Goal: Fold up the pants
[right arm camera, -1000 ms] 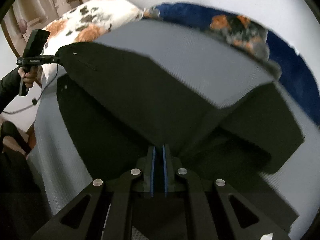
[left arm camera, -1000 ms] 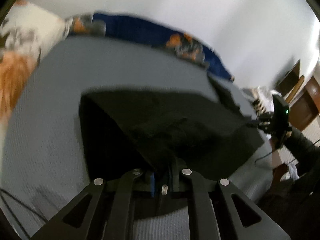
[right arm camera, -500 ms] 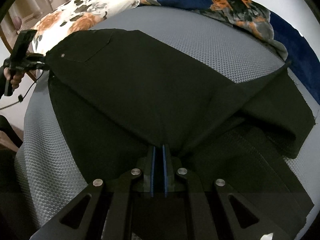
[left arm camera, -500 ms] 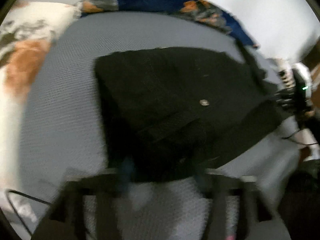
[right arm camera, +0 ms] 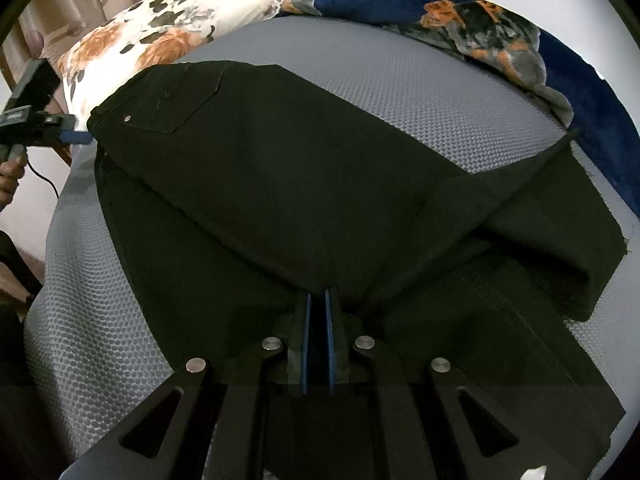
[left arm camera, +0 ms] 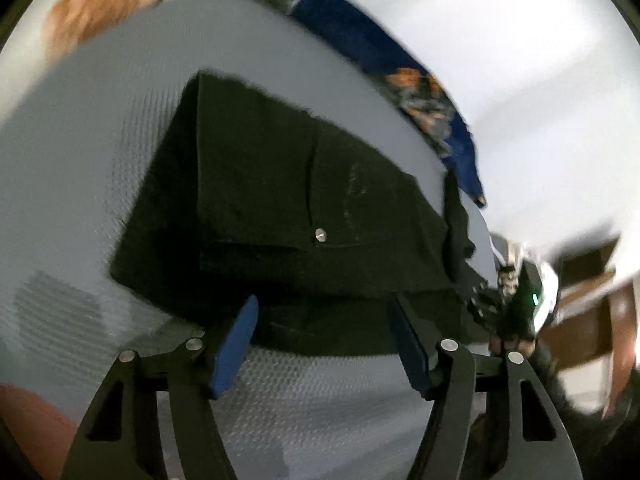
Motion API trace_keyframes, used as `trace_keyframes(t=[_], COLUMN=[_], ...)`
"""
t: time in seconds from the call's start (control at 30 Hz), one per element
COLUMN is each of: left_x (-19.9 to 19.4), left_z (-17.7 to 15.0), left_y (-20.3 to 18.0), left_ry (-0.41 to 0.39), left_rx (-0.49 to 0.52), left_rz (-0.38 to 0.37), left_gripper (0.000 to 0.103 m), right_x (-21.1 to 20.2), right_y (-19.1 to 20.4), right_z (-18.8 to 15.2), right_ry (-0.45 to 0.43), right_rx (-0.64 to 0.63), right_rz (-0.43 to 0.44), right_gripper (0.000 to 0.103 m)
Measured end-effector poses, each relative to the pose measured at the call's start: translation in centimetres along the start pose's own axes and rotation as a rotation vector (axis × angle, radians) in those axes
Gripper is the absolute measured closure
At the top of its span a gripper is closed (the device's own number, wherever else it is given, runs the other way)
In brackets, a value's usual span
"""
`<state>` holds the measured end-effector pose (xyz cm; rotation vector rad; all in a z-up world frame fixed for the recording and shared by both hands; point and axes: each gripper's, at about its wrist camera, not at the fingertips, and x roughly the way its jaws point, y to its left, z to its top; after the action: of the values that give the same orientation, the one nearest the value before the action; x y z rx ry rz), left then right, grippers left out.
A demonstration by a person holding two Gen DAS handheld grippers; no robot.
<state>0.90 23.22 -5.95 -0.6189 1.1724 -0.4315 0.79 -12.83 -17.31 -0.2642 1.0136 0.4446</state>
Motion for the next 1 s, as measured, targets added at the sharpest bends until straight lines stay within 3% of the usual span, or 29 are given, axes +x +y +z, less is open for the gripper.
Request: trace_keyframes(t=[0.07,0.17,0.2,0.3,0.5,0.57,0.63,0.9,1.0], left_x=[1.3,2.5,2.6,2.0,1.0,0.8,0.9,-1.2,-1.2], left_z=[0.5,1.4,1.7,3.0,5.3,5.0,5.0,5.1,5.4], left_y=[0.6,1.8,1.8,0.3,-1.2,-0.6,-0.5,-1.9,-2.3], left_ry=[0.0,-0.007,-0.013,-0.056,-0.048,-0.043,-0.04,-0.091,-0.091], left_rx=[-0.078,-0.168,-0.169,-0.069,0.081,0.066,0.044,0.057,0.061], left_rz=[0.007,0.021,0.018,0.078,0.083,0.067,0.054,0.017,0.02], left_gripper=[0.044,0.085,0.087,0.089,0.089,0.089,0.089,0.089,0.089], right_x=[-0.4,-1.2,-1.7,-3.0,-4.9,-4.8,-4.4,-3.1,-2.5], right_y=[0.1,0.5,0.7,1.4,2.5,3.2,3.4,4.5,4.8], right_z=[-0.1,-0.3,-0.4,-0.9,-2.9,-2.8,-2.5,-0.5,0.3], right_ry=[-0.018,-0.031,-0.039,-0.028,-0.061,-0.077,-0.084,-0.076,-0.051], right_rx=[0.005,0.0,-0.003,0.005,0.017,-0.014,-0.009,-0.147,-0.21], right_rz=[-0.012,-0.035,-0.04,-0.043,-0.044,-0.099,-0.099,-0.134,-0.141], right_gripper=[0.098,0.098,0.098,0.103,0.103,0.095,0.089,0.085,0.072])
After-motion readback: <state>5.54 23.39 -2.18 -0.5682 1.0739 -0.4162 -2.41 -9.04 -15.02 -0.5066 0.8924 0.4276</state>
